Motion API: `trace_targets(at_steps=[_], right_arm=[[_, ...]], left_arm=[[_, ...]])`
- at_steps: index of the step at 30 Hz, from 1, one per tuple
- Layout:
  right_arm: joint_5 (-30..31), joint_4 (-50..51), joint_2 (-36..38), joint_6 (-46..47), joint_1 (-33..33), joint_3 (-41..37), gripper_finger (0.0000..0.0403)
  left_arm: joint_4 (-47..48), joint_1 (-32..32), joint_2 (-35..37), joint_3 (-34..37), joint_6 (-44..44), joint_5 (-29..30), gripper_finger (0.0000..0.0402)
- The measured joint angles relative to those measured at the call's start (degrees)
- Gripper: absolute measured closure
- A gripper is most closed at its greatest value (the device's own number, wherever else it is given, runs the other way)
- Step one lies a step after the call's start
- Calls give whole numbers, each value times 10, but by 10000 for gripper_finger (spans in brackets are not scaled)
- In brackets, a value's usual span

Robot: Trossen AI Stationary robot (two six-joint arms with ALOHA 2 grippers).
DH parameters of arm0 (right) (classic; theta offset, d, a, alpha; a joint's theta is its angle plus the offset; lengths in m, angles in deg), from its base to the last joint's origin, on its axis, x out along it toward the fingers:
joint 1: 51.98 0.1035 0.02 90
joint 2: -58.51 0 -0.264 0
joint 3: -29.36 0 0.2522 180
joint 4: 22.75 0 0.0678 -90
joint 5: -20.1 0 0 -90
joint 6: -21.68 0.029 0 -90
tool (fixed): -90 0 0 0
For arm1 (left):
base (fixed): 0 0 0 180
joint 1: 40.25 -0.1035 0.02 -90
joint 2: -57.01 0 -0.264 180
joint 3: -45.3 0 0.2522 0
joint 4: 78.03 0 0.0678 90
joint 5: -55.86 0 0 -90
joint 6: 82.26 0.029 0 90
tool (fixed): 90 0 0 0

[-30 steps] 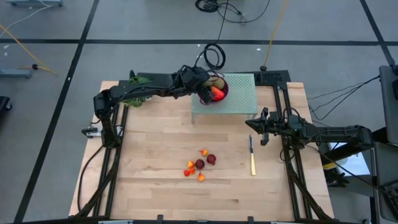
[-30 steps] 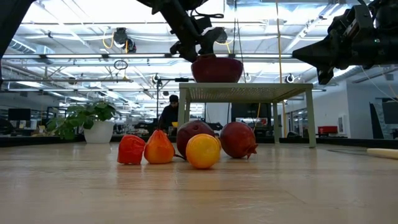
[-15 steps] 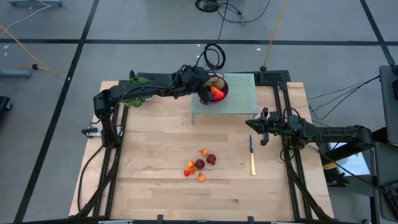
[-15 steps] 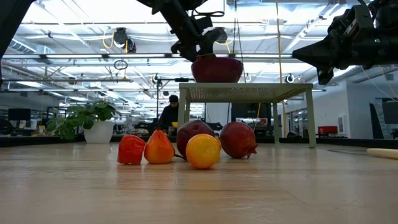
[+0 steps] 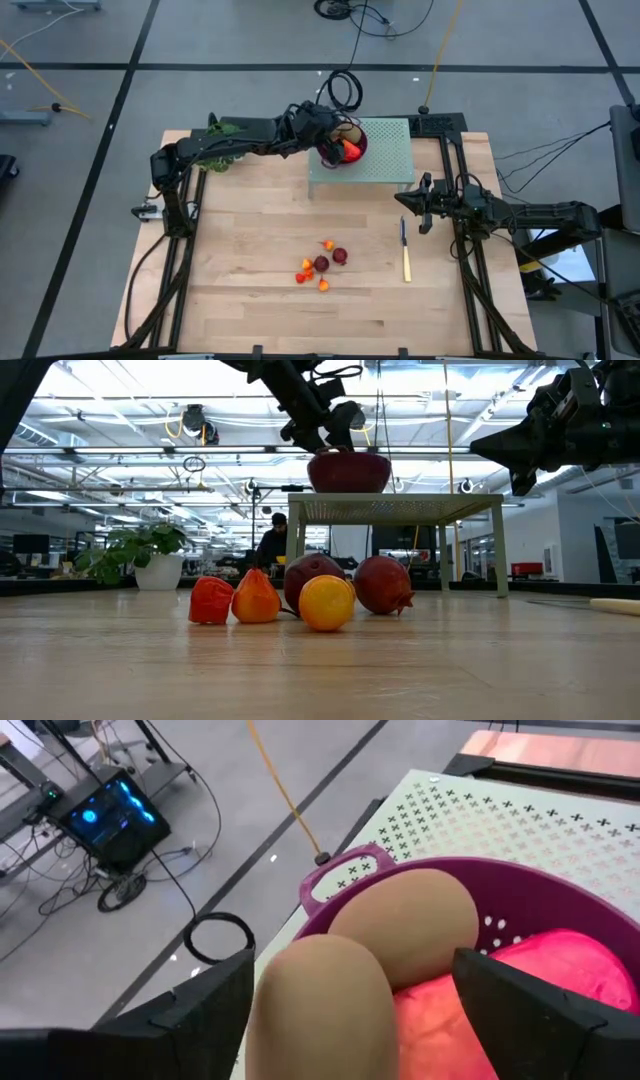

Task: Pick & Place Fruit
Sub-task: Put the pomegranate into the dark red colander on the shelf

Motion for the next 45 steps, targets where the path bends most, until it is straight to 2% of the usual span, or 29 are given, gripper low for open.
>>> trace_targets(at_steps=[21, 29, 37, 45], right_arm=[[0, 0, 0, 0, 0, 0, 399], [0, 0, 0, 0, 0, 0, 399], [0, 2, 0, 0, 0, 0, 399], [0, 0, 0, 0, 0, 0, 399]], left_arm=[[-70, 0, 0, 0, 43, 18, 66], [-84, 9, 47, 0, 49, 58, 66], [-81, 54, 94, 0, 27, 94, 66], [-57, 119, 103, 0, -18, 107, 66]])
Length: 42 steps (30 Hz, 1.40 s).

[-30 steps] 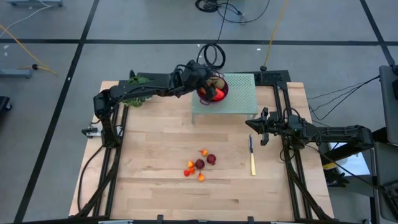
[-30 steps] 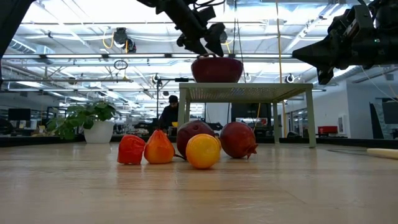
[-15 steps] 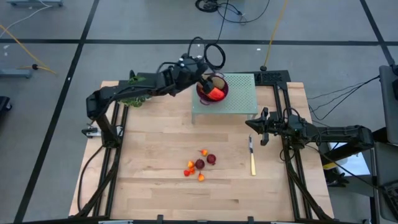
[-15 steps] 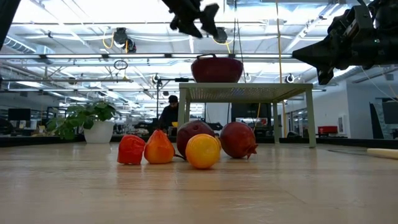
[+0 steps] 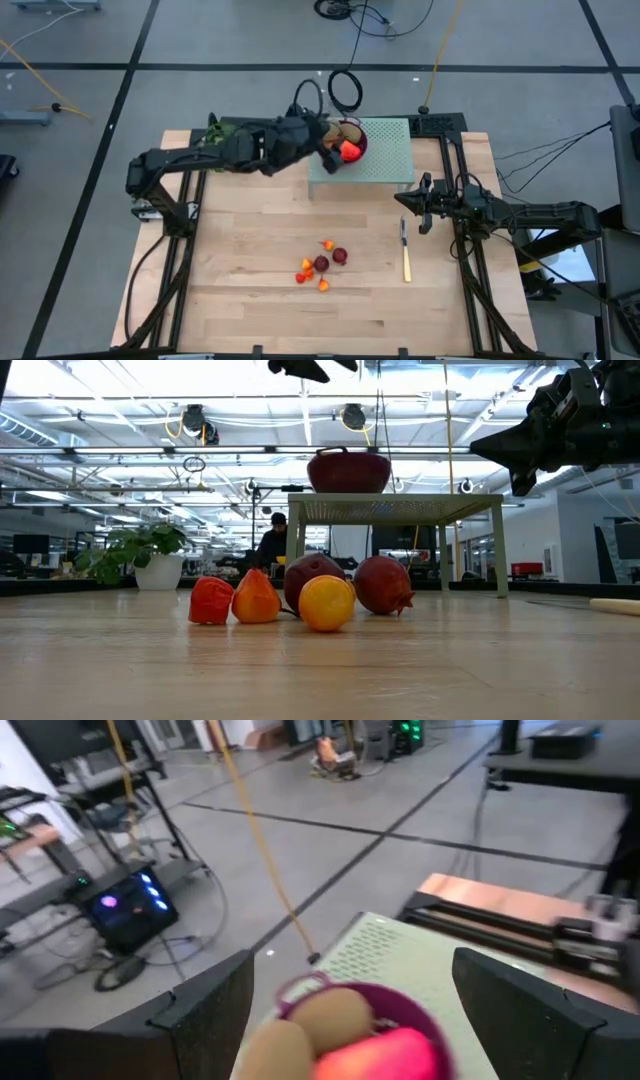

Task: Pick & Place Fruit
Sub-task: Put the pomegranate into the dark red colander on the shelf

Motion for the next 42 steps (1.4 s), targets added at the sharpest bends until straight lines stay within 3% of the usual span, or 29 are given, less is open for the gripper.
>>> trace_targets(at_steps=[31, 42], right_arm=[[0, 1, 0, -2, 0, 0, 399], [0, 13, 0, -2, 0, 0, 399]], left_arm=[[204, 239, 0, 0, -314, 18, 66], [259, 288, -1, 0, -441, -52, 66]])
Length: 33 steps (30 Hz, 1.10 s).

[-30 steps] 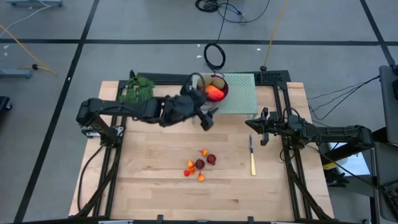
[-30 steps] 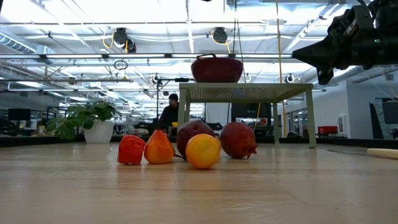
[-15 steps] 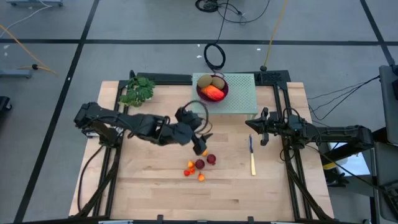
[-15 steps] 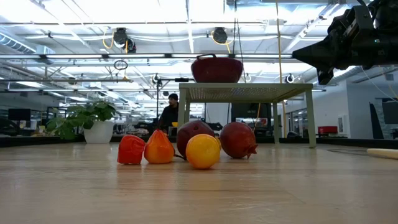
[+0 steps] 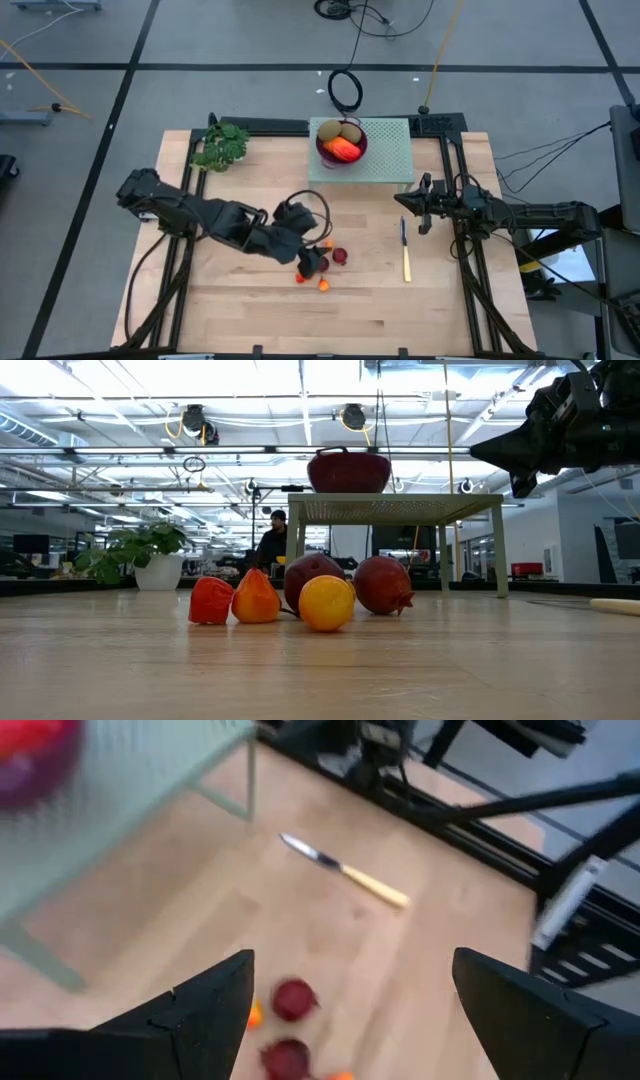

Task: Pick & Place Fruit
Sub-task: Put the pomegranate into the dark red colander on the shelf

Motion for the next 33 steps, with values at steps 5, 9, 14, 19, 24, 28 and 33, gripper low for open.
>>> trace_targets(at_steps=[5, 9, 14, 19, 24, 28, 33], right_arm=[[0, 0, 0, -14, 0, 0, 399], [0, 0, 0, -24, 0, 0, 399], [0, 0, 0, -24, 0, 0, 399], [0, 0, 0, -24, 0, 0, 399], [0, 0, 0, -23, 0, 0, 399], [0, 0, 0, -20, 0, 0, 399], [0, 0, 0, -20, 0, 0, 399]], left_arm=[[13, 19, 0, 0, -60, -12, 66], [14, 39, -2, 0, -93, -11, 66], [15, 59, -15, 0, -122, -10, 66], [16, 60, -29, 0, -144, -9, 66], [17, 46, -29, 1, -176, -3, 66], [18, 39, -29, 1, -202, 7, 66], [33, 31, -29, 1, -245, 8, 66]])
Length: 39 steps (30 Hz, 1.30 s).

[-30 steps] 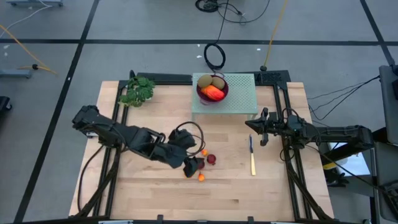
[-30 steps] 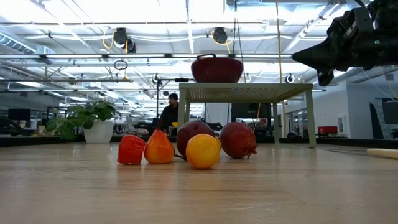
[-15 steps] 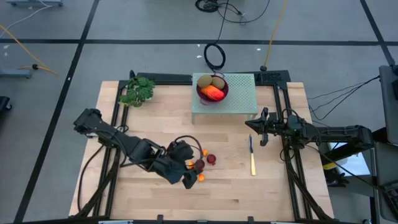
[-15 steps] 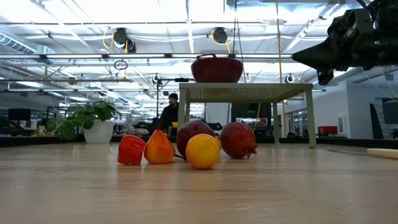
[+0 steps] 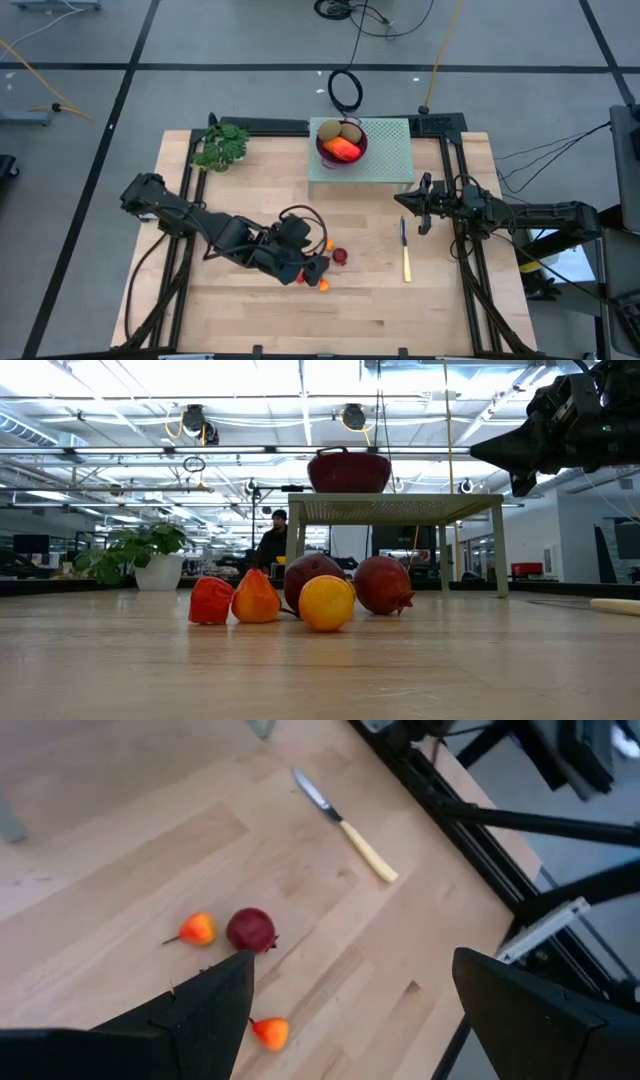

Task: Pick & Place Fruit
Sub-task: Put the pomegranate into the dark red colander on the shelf

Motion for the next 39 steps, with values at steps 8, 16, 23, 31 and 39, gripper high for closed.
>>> trace_targets(at_steps=[8, 16, 23, 31, 39], right_arm=[[0, 0, 0, 0, 0, 0, 399], [0, 2, 0, 0, 0, 0, 399], [0, 2, 0, 0, 0, 0, 399], [0, 4, 0, 0, 0, 0, 399], [0, 4, 0, 0, 0, 0, 399]], left_arm=[[17, -3, -8, 0, -65, 0, 66], [-6, -4, -55, 0, -79, -34, 66], [-27, -7, -89, 0, -78, -38, 66], [-89, -6, -128, 0, -58, -63, 66], [-84, -16, -173, 0, -57, -89, 66]])
